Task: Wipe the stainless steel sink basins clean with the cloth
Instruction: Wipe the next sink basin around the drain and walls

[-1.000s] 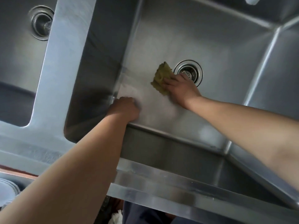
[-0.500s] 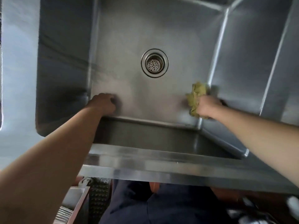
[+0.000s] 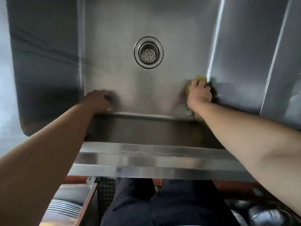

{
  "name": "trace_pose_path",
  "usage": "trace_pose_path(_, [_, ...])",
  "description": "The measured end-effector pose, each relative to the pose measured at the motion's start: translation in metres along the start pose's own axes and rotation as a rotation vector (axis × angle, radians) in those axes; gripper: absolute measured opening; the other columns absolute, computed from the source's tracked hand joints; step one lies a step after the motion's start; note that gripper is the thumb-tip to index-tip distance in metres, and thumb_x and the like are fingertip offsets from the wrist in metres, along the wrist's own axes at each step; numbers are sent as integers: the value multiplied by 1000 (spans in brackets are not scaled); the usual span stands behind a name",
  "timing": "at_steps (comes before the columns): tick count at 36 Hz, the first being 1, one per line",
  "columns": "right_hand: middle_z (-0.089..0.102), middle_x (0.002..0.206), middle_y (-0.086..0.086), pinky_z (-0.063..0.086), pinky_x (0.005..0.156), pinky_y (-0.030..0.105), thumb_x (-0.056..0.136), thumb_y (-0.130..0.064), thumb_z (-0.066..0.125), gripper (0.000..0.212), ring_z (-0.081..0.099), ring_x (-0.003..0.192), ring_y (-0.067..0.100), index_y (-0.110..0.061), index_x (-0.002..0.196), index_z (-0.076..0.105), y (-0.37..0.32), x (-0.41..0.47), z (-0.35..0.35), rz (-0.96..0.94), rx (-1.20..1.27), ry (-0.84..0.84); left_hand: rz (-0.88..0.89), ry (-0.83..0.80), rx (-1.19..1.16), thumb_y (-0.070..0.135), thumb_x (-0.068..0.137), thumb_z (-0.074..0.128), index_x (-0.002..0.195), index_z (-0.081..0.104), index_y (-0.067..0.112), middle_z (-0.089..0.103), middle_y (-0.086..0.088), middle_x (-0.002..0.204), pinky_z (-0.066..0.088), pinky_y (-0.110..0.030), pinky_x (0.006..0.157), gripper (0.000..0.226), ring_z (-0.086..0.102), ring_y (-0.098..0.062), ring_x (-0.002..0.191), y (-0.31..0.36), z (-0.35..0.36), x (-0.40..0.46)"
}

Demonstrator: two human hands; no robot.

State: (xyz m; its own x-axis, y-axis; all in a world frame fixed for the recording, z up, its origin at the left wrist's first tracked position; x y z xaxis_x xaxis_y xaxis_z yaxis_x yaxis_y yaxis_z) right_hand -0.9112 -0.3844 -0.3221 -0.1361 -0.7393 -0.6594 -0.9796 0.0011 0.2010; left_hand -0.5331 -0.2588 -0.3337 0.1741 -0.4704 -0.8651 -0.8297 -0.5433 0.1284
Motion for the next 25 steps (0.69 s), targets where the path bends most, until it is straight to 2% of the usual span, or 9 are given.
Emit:
trace_pose_path(2, [34,148,21,44,98,45,101,-11,42,47,44,126,43,-7,146,29,6,4,4,83,79,-18,0,2,-17,14,88,59,140,52,20,48,-13,147,39,-35,105,53,48,-33,131,0,0,0])
trace_pose_path(4, [35,147,19,42,102,45,102,-13,37,45,44,130,39,-6,146,32,7,-3,20,158,101,-75,-1,-6,-35,15,88,58,143,49,23,46,-11,149,39,-35,108,56,46,-31,133,0,0,-2])
trace_pose_path(8, [29,151,16,40,105,47,95,-16,46,58,39,135,37,-9,150,28,13,-28,48,345,229,-184,3,-18,-47,26,78,58,146,44,28,39,-7,151,39,-38,110,70,44,-32,134,-3,-1,-3])
trace_pose_path(10, [32,149,13,41,104,48,90,-15,51,58,40,132,37,-12,146,35,16,-27,54,387,279,-180,-7,-11,-44,35,70,55,147,39,34,32,-4,151,40,-40,109,79,44,-33,133,-7,-2,-1])
trace_pose_path(13, [35,141,12,52,96,47,80,-10,60,59,47,121,36,-16,137,48,22,-21,59,466,435,-158,-12,-40,-39,31,77,58,151,29,38,21,0,155,38,-38,109,80,41,-33,135,-7,1,-3])
trace_pose_path(17, [49,135,15,53,94,44,83,-19,53,39,51,120,35,-17,121,61,9,-21,52,470,549,-114,-20,-53,-40,27,85,59,153,24,38,14,0,159,36,-35,108,78,38,-32,138,-4,5,-1])
trace_pose_path(20, [60,127,9,52,86,28,89,-19,50,33,60,112,32,-14,119,63,-17,-28,46,477,657,-96,-17,-43,-59,26,84,59,152,25,38,16,-1,157,37,-36,107,77,40,-34,136,-3,5,2])
trace_pose_path(23, [62,129,14,51,97,35,90,-18,52,35,60,116,33,-3,119,62,-67,-21,30,320,658,-126,-27,-38,-57,26,84,59,152,27,37,19,-1,154,39,-37,104,76,43,-35,132,-4,5,0])
trace_pose_path(25, [64,122,16,53,92,41,88,-15,58,19,61,112,37,3,94,61,-102,-13,7,184,682,-135,-23,-35,-64,27,81,58,150,29,38,23,-1,152,41,-37,102,76,45,-34,129,-3,3,-2])
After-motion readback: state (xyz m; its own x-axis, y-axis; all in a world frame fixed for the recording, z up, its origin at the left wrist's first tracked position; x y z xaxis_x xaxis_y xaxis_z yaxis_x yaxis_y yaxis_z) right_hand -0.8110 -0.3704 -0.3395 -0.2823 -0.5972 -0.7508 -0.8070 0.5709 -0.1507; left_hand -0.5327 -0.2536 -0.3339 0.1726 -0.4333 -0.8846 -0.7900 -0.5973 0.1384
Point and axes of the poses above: each hand's wrist, its own x-axis towards the middle knuckle, its own z-axis out of the palm, y = z × x, the point moved 10 cm from there along x, towards the middle knuckle
